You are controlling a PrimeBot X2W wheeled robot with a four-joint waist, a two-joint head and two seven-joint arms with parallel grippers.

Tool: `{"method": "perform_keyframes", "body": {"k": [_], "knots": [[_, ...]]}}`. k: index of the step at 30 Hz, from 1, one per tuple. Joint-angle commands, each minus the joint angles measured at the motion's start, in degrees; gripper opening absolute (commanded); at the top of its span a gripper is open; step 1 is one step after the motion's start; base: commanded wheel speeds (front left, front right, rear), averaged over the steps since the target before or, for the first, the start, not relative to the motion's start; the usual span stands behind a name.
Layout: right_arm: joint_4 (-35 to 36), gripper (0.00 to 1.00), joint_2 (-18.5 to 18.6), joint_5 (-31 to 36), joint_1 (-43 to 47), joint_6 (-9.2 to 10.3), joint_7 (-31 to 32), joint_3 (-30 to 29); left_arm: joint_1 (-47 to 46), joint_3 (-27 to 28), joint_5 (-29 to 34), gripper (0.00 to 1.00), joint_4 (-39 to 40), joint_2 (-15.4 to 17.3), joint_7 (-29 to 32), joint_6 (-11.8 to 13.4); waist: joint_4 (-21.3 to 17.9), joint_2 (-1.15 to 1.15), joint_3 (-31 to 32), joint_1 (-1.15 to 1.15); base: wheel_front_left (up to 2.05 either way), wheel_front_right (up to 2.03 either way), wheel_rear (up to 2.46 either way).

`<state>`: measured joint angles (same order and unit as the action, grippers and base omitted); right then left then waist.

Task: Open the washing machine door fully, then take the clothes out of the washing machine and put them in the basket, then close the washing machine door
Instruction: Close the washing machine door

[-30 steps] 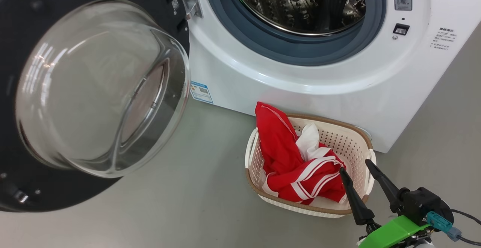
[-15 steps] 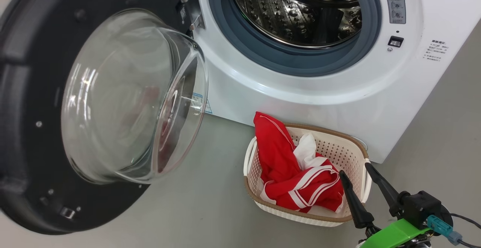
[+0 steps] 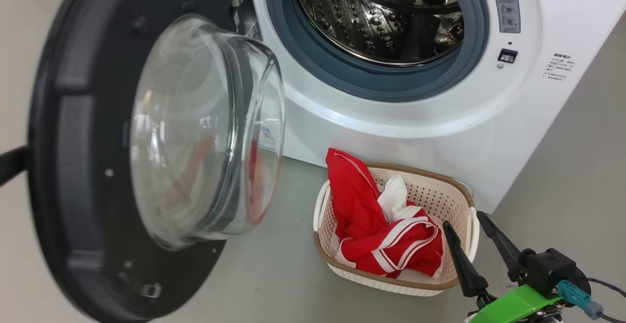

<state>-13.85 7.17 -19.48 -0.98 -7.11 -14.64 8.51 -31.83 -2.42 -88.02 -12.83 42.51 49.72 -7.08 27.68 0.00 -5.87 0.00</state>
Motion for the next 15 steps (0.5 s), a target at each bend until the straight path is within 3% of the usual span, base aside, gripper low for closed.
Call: {"method": "perform_keyframes", "body": {"k": [1, 15], "knots": [[1.5, 1.0, 0.2, -0.4, 0.0, -0.37, -0.4, 1.1, -1.4, 2.0, -1.5, 0.0, 2.8, 2.3, 0.9, -0.4, -0.1, 0.0, 0.0, 0.0, 0.0, 0.0, 0.0], [1.5, 1.0, 0.1, -0.4, -0.2, -0.37, -0.4, 0.7, -1.8, 0.6, -1.9, 0.0, 9.0, -1.0, 1.1, -0.4, -0.8, 0.0, 0.0, 0.0, 0.0, 0.0, 0.0]]}}
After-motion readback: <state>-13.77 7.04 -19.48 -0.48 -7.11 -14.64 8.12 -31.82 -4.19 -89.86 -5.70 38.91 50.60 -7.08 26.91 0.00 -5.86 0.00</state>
